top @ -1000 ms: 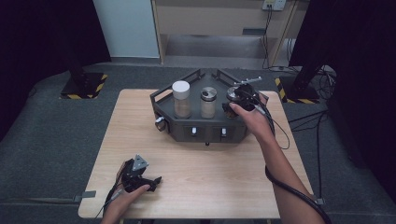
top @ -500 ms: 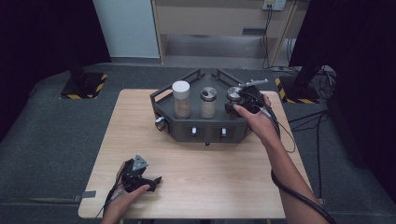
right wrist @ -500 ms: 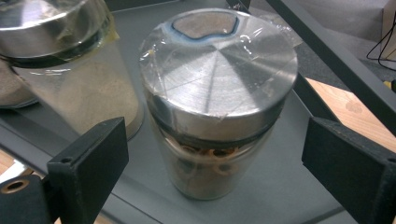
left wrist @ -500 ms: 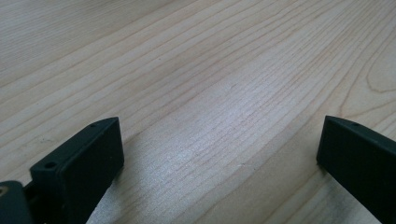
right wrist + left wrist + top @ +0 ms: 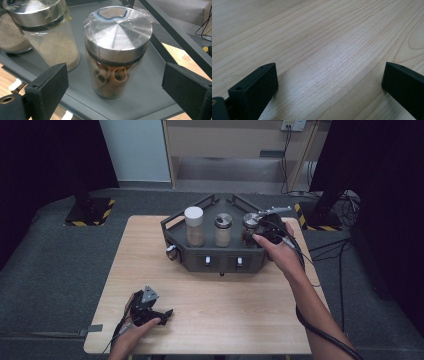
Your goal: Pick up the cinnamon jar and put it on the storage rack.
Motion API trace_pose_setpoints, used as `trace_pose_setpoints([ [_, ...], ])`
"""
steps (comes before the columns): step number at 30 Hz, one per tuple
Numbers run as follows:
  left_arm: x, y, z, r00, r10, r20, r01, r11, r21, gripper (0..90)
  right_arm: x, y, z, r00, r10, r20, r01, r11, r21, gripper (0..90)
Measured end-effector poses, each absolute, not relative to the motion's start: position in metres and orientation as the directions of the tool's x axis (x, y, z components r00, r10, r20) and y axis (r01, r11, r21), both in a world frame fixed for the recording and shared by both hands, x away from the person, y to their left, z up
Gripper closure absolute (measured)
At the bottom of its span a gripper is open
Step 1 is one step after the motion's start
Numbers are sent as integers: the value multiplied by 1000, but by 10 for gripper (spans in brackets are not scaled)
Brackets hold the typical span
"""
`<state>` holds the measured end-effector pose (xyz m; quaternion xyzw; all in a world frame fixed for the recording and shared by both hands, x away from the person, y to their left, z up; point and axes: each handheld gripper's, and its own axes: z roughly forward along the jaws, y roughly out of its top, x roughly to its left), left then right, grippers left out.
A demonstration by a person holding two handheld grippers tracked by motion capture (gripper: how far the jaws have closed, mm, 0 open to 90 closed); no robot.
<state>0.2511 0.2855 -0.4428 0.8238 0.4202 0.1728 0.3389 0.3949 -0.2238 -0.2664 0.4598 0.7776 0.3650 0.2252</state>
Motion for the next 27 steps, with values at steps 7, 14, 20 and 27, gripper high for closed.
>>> trace_pose_setpoints([
  [7,251,285,-443,586,810,0,576,-416,704,0,388,-228,-265,-477,879,-10,545,305,781,67],
  [14,251,286,-443,586,810,-1,576,-416,703,0,380,-229,-263,-493,870,-9,536,312,785,66],
  [20,251,286,-443,586,810,-1,576,-416,703,0,372,-231,-263,-494,870,-5,533,307,788,64],
  [27,251,286,-443,587,809,0,576,-418,703,0,364,-237,-263,-493,870,1,536,302,788,63],
])
